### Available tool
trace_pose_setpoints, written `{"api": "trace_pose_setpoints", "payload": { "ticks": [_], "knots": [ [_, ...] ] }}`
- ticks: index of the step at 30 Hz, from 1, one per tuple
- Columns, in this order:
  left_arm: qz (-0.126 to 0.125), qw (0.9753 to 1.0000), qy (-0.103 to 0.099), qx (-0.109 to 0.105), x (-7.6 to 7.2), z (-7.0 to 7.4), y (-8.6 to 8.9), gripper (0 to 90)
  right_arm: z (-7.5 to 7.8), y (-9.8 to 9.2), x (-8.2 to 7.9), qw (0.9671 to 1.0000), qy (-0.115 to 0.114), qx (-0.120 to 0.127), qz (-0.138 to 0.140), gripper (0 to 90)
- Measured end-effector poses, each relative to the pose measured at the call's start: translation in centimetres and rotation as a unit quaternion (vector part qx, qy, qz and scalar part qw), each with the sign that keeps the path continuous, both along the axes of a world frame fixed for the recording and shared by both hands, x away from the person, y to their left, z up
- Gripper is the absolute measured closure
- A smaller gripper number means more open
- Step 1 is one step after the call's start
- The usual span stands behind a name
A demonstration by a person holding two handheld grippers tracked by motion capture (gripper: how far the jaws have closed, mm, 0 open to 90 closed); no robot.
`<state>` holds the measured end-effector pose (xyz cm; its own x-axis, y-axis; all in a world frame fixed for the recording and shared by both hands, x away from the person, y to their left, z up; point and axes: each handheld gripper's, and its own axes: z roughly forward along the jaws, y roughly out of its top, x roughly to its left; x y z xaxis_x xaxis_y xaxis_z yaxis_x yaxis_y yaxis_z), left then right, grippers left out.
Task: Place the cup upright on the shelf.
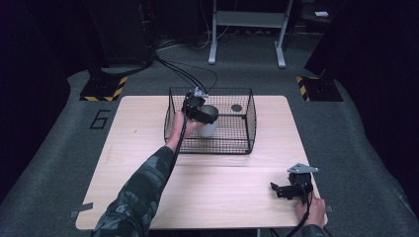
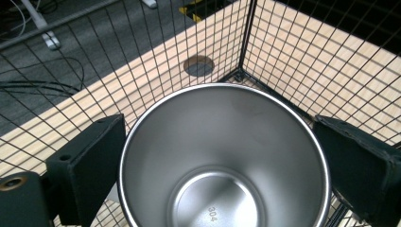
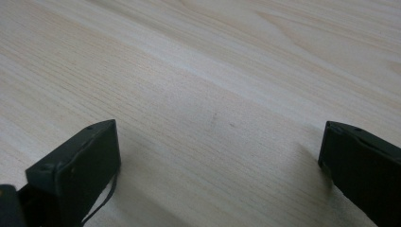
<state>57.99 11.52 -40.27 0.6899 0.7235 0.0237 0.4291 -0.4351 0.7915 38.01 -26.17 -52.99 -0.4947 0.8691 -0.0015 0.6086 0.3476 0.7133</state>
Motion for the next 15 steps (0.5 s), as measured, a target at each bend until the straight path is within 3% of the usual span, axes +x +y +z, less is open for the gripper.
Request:
{"api": "trace_pose_setpoints", "payload": {
  "ticks": [9,15],
  "knots": [
    [-0.004,0.9998,0.008,0.017,0.4,-0.31,-0.41,6.6,0.0,0.0,0.0,1.0,0.0,0.0,0.0,0.0],
    [0.003,0.9999,0.009,0.011,0.5,-0.5,-0.59,6.6,0.0,0.0,0.0,1.0,0.0,0.0,0.0,0.0]
  ]
}}
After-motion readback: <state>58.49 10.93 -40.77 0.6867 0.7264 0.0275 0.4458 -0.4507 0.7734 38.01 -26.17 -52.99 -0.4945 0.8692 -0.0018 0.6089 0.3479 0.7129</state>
